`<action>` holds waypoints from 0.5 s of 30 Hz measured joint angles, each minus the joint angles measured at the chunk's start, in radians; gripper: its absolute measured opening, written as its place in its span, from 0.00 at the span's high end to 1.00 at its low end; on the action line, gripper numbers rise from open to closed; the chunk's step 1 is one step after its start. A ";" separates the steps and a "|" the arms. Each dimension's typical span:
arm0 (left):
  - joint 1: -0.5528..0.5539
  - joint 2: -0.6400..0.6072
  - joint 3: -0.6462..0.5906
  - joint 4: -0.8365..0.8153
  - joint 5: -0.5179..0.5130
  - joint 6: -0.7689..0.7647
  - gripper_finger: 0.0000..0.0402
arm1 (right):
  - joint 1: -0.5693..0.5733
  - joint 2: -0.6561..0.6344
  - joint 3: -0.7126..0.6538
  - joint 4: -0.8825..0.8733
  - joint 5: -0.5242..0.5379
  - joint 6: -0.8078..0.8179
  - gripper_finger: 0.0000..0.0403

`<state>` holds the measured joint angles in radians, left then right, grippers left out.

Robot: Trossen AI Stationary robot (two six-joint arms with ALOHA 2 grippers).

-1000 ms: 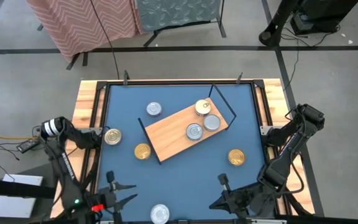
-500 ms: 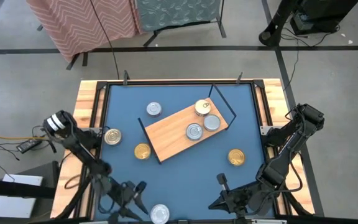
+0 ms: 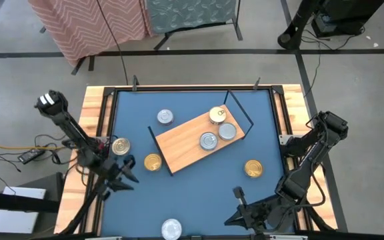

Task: Stack canned seafood by type on shelf
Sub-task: Put the red tuna can on the shelf

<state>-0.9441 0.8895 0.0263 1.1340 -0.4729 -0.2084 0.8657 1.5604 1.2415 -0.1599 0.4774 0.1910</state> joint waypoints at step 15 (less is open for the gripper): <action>0.001 -0.564 -0.018 -0.678 -0.110 0.233 0.63 | -0.087 0.000 0.000 0.032 0.053 -0.010 0.97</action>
<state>-0.9436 0.3254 0.0082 0.4564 -0.5827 0.0247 0.7782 1.5604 1.2415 -0.1283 0.5304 0.1809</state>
